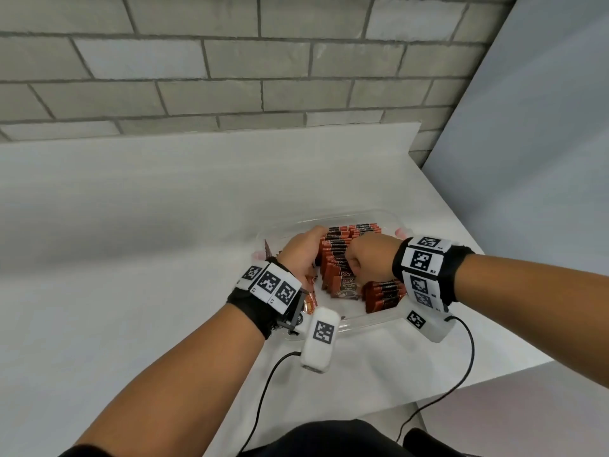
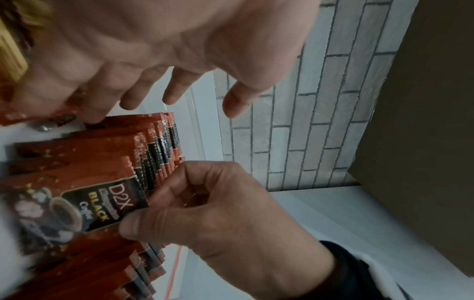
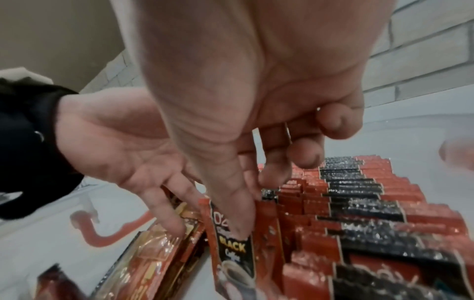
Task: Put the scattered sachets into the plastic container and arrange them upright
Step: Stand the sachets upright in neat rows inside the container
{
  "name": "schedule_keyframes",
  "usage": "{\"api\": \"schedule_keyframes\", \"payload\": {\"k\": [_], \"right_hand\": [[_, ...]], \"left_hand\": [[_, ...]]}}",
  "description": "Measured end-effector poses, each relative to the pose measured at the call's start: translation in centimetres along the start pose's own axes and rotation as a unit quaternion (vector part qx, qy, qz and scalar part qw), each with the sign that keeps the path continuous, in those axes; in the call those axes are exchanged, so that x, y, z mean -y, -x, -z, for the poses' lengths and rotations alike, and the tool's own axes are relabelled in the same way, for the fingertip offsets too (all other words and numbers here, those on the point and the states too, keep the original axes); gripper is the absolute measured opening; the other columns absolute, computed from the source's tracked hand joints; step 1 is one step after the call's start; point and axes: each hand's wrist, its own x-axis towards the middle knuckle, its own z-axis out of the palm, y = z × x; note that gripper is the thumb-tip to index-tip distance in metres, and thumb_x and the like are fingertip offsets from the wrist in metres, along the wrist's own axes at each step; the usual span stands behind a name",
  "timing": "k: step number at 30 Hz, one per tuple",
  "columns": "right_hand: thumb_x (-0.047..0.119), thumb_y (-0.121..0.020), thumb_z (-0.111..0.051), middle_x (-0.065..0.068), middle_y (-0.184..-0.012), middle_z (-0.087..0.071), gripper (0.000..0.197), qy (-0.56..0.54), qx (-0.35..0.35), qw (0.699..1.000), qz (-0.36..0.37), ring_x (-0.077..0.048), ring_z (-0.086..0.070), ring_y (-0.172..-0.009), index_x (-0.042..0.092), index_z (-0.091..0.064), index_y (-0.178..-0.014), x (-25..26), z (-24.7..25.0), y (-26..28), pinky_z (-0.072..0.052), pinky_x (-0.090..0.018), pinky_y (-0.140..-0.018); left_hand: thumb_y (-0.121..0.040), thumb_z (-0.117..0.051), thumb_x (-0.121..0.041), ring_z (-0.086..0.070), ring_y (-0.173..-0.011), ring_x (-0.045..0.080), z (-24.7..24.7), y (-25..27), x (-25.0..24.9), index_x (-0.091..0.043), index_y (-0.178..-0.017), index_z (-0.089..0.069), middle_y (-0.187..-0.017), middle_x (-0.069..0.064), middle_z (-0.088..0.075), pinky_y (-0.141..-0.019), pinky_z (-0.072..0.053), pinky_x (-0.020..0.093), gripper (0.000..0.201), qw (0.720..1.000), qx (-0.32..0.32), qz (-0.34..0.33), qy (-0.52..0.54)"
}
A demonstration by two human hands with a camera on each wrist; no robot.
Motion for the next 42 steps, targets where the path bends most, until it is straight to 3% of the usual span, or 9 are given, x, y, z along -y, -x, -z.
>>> {"api": "schedule_keyframes", "payload": {"k": [9, 16, 20, 23, 28, 32, 35, 40, 42], "right_hand": [[0.034, -0.079, -0.073, -0.004, -0.095, -0.067, 0.029, 0.070, 0.042, 0.997, -0.008, -0.021, -0.062, -0.090, 0.012, -0.065, -0.096, 0.7, 0.2, -0.7, -0.052, -0.030, -0.079], [0.032, -0.080, -0.073, -0.003, -0.095, -0.067, 0.026, 0.069, 0.039, 0.997, -0.009, -0.020, -0.062, -0.087, 0.013, -0.063, -0.095, 0.5, 0.1, -0.9, -0.048, -0.026, -0.069], [0.033, -0.084, -0.067, -0.006, -0.087, -0.066, 0.024, 0.028, -0.010, 1.000, -0.004, -0.017, -0.055, -0.072, 0.011, -0.061, -0.090, 0.0, 0.5, -0.5, -0.039, -0.021, -0.054], [0.032, -0.088, -0.061, -0.011, -0.086, -0.069, 0.027, -0.016, -0.029, 0.999, 0.024, -0.016, -0.053, -0.067, 0.005, -0.066, -0.090, 0.2, 0.4, 0.4, -0.041, -0.024, -0.056], [0.026, -0.095, -0.048, -0.002, -0.095, -0.068, 0.025, -0.004, 0.083, 0.993, 0.087, -0.017, -0.059, -0.083, 0.012, -0.068, -0.100, 1.6, -0.8, 1.5, -0.046, -0.025, -0.073], [0.022, -0.100, -0.037, 0.000, -0.075, -0.052, 0.030, 0.098, 0.165, 0.976, 0.100, -0.020, -0.047, -0.080, 0.012, -0.059, -0.083, 2.2, -1.0, 1.0, -0.035, -0.024, -0.066], [0.021, -0.101, -0.035, -0.003, -0.082, -0.051, 0.028, 0.145, 0.201, 0.964, 0.091, -0.020, -0.046, -0.082, 0.008, -0.060, -0.095, 2.3, -1.0, 0.4, -0.033, -0.026, -0.070], [0.023, -0.098, -0.039, -0.004, -0.081, -0.054, 0.026, 0.144, 0.199, 0.967, 0.073, -0.021, -0.049, -0.081, 0.007, -0.056, -0.087, 2.1, -1.2, 0.1, -0.036, -0.029, -0.071], [0.026, -0.098, -0.038, -0.008, -0.090, -0.058, 0.031, 0.143, 0.183, 0.970, 0.069, -0.021, -0.052, -0.082, 0.005, -0.061, -0.095, 2.0, -1.3, 0.2, -0.038, -0.029, -0.071]], "left_hand": [[-0.093, -0.053, -0.038, -0.047, -0.112, 0.031, 0.6, -0.6, 0.0, -0.024, -0.090, -0.050, -0.095, 0.003, -0.050, -0.095, -0.043, 0.053, 0.015, 0.999, 0.004, 0.032, -0.004], [-0.094, -0.052, -0.038, -0.053, -0.108, 0.028, 0.3, -0.6, -0.1, -0.024, -0.092, -0.053, -0.096, 0.003, -0.053, -0.088, -0.049, 0.046, 0.014, 0.999, 0.011, 0.024, -0.021], [-0.093, -0.053, -0.038, -0.053, -0.109, 0.029, 0.2, -0.8, 0.0, -0.018, -0.111, -0.056, -0.100, 0.006, -0.056, -0.096, -0.047, 0.052, 0.027, 1.000, 0.018, 0.019, 0.002], [-0.095, -0.051, -0.035, -0.055, -0.095, 0.027, 0.0, -0.9, 0.0, -0.020, -0.091, -0.055, -0.090, 0.007, -0.057, -0.099, -0.045, 0.051, 0.016, 0.999, 0.017, 0.019, 0.030], [-0.097, -0.047, -0.031, -0.052, -0.075, 0.021, -0.3, -1.0, 0.0, -0.020, -0.076, -0.050, -0.076, 0.006, -0.054, -0.078, -0.043, 0.035, 0.024, 0.998, 0.014, 0.021, 0.056], [-0.098, -0.044, -0.032, -0.053, -0.073, 0.022, -0.5, -1.2, -0.1, -0.019, -0.073, -0.046, -0.073, 0.007, -0.054, -0.074, -0.043, 0.033, 0.028, 0.997, 0.015, 0.027, 0.075], [-0.099, -0.043, -0.032, -0.053, -0.068, 0.020, -0.5, -1.2, -0.2, -0.019, -0.072, -0.044, -0.061, 0.005, -0.058, -0.061, -0.041, 0.029, 0.030, 0.996, 0.019, 0.032, 0.076], [-0.100, -0.042, -0.031, -0.060, -0.048, 0.019, -0.5, -0.5, -0.4, -0.016, -0.069, -0.039, -0.032, 0.000, -0.052, -0.041, -0.042, 0.022, 0.034, 0.997, 0.023, 0.034, 0.069], [-0.100, -0.042, -0.031, -0.057, -0.063, 0.024, -0.5, -0.5, -0.4, -0.015, -0.069, -0.039, -0.032, 0.000, -0.053, -0.052, -0.039, 0.029, 0.035, 0.995, 0.031, 0.042, 0.086]]}}
